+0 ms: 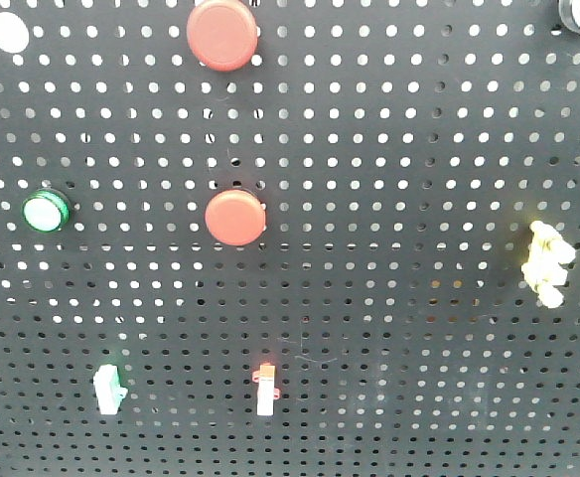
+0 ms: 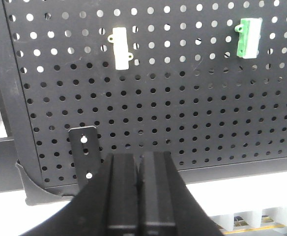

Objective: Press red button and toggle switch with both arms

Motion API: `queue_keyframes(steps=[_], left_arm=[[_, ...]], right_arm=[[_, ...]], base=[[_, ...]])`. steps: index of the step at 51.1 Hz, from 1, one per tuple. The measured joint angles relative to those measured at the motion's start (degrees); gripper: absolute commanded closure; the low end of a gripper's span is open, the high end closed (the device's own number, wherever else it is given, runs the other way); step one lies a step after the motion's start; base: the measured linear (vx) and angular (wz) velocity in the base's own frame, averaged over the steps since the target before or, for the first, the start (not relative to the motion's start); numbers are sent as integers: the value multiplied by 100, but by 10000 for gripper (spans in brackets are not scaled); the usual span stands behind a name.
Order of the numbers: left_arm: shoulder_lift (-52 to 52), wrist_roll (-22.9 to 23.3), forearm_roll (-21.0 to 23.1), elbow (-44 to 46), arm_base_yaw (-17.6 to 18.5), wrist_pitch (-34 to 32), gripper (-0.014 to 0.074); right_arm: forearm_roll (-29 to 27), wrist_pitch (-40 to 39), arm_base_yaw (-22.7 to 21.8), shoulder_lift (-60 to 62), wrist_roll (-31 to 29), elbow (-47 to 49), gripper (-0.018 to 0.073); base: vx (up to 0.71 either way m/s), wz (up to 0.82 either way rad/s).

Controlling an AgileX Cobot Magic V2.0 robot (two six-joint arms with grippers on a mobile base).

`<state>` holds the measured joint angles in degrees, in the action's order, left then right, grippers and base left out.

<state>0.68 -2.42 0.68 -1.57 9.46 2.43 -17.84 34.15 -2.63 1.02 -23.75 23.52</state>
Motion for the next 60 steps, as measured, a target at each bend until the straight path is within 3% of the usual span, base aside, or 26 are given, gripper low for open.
queue_keyframes(steps=[12,18,30,60], left_arm=[[0,0,0,0,0,0,595],[0,0,0,0,0,0,595],[0,0,0,0,0,0,595],[0,0,0,0,0,0,595]], right_arm=[[1981,-1501,0,0,2304,-1528,562],[2444,-2229,0,0,2879,-2253,562],[2449,-2746,0,-12,3063,-2523,562],[2408,-2776,0,-12,3075,-2528,562]], base=[[0,0],[0,0],[0,0],[0,0]])
